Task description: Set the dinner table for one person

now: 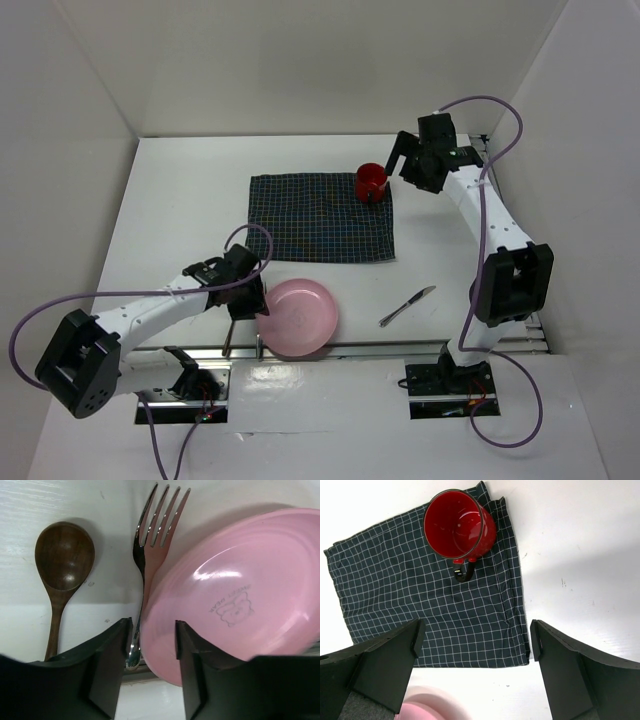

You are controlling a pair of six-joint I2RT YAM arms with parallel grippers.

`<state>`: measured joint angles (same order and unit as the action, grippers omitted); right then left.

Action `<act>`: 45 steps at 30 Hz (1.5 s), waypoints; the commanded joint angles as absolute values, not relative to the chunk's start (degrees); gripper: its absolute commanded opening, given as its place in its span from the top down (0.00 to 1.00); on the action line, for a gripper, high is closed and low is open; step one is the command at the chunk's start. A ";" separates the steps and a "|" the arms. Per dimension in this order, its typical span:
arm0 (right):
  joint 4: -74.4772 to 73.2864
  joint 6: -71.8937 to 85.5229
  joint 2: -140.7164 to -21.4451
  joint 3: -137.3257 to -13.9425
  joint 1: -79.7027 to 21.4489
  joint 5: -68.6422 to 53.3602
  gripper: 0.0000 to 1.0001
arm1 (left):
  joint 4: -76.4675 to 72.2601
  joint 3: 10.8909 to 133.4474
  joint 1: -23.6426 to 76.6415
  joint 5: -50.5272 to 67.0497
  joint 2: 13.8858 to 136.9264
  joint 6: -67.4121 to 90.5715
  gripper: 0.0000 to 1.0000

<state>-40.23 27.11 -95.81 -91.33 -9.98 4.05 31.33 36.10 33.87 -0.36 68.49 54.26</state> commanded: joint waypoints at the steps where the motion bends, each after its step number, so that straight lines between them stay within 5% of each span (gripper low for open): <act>1: -39.02 26.37 -92.47 -90.88 -9.67 4.13 0.01 | 32.61 37.26 34.10 -1.85 66.89 54.23 0.43; 4: -39.02 26.37 -92.46 -90.88 -9.67 3.60 0.01 | 34.10 37.79 34.10 -2.55 65.48 54.23 0.30; 7: -39.02 26.37 -92.46 -90.88 -9.67 2.99 0.01 | 33.58 37.79 34.10 -3.08 64.69 54.23 0.27; 20: -39.11 26.37 -91.93 -89.82 -9.67 3.52 0.01 | 27.51 36.12 35.68 -0.09 72.59 54.14 0.51; 25: -39.11 26.37 -91.41 -89.30 -9.67 3.52 0.01 | 31.46 39.81 36.30 -0.87 73.21 54.14 0.85; 30: -39.11 26.37 -90.36 -88.68 -9.67 3.52 0.01 | 36.03 44.73 36.30 -2.19 69.70 52.92 1.00; 37: -41.57 26.37 -86.67 -86.67 -9.06 5.98 0.01 | 42.01 60.34 34.72 -7.20 71.88 48.87 1.00; 45: -45.18 25.31 -78.76 -81.74 -6.25 7.12 0.01 | 42.19 83.12 28.13 -8.26 92.35 44.12 1.00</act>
<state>-42.61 26.48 -82.70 -83.22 -7.70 5.58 42.41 77.36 30.06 -7.60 87.35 46.61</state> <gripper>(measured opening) 0.991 0.202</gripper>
